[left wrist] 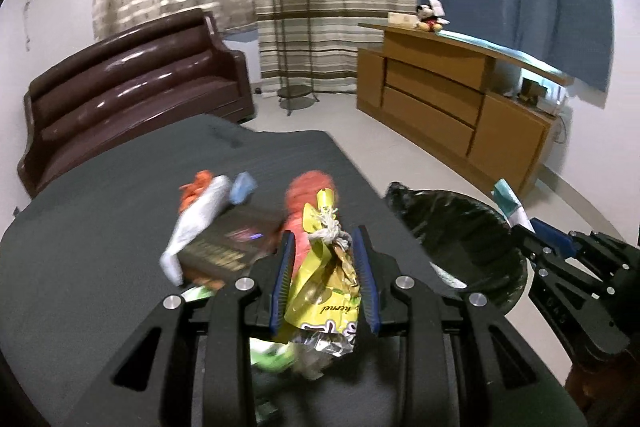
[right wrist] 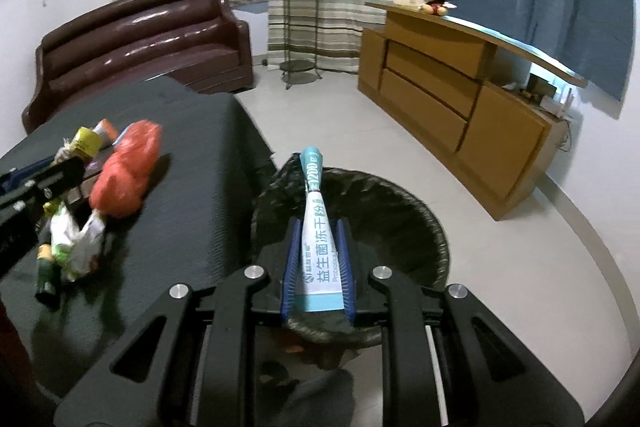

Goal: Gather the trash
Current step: 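Carry both items to the bin and open the left tool over it, then open the right tool to drop the blue-white toothpaste tube into the bin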

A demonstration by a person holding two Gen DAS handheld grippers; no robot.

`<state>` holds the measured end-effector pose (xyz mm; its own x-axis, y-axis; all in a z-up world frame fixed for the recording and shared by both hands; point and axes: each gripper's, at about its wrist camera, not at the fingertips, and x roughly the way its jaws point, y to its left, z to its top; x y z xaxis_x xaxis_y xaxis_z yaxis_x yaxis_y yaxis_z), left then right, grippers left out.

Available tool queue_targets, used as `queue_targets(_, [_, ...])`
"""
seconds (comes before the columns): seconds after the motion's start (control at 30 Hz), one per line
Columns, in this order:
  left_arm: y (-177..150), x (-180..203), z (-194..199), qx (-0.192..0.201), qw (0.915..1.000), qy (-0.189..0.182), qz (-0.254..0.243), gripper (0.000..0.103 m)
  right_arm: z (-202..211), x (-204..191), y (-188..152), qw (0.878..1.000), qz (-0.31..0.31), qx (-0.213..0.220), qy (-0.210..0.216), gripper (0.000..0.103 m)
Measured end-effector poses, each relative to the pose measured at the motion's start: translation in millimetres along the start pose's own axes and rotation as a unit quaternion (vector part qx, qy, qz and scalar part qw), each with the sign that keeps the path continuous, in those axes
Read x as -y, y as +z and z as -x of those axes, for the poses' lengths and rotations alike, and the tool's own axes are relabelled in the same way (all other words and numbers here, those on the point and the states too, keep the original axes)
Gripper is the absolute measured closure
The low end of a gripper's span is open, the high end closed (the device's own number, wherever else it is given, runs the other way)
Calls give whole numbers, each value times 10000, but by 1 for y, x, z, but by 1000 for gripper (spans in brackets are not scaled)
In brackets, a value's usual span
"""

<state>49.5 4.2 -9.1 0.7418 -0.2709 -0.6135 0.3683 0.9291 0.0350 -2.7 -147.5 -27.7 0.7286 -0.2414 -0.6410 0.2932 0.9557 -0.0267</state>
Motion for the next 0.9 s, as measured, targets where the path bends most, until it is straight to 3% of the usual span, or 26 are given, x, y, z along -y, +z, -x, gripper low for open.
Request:
queue_targets(0.2, [11,28,-21,-40,9998,-103,-185,76,-13,22,7,9999,-122,-6,-92,85])
queue_targets(0.9, [31,89,-66,-206,9977,-147,-631,77,-44,64,11,9984,-543,-87,-106,85])
